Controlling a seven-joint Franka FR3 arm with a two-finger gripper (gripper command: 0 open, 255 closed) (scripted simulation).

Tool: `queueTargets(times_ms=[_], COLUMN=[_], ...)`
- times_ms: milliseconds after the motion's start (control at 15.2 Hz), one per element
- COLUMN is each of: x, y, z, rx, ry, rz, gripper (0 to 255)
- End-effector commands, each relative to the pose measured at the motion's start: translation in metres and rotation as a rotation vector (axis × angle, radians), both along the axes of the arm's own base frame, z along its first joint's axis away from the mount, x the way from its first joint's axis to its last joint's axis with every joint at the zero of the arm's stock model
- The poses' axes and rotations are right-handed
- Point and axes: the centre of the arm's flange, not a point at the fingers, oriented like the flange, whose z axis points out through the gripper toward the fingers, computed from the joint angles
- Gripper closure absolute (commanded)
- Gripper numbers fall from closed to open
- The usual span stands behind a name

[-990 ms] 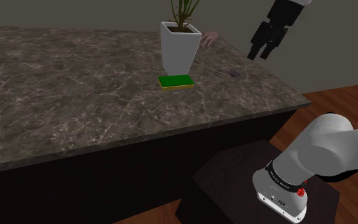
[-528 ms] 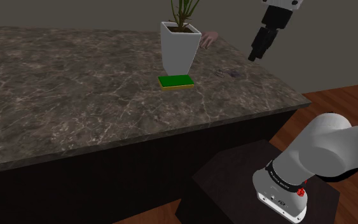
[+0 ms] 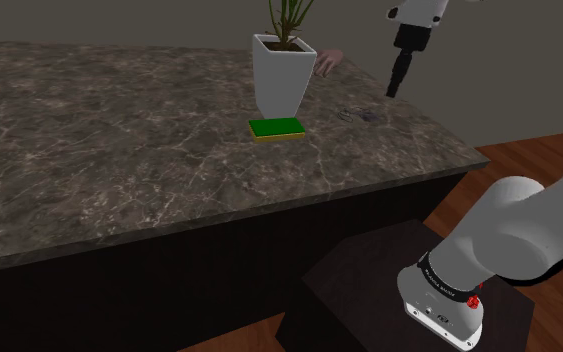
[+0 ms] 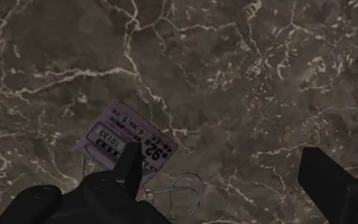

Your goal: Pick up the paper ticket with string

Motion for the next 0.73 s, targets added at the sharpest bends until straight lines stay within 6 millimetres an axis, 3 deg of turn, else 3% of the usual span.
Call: queueTargets(times_ms=[0, 462, 660], x=[0.019, 0.096, 0.102], y=[-0.011, -0.053, -0.056], z=[-0.014, -0.055, -0.069], rx=[-0.001, -0.004, -0.005], ry=[0.014, 0.062, 0.066], rz=[0.085, 0.350, 0.371], gripper=[0, 0, 0])
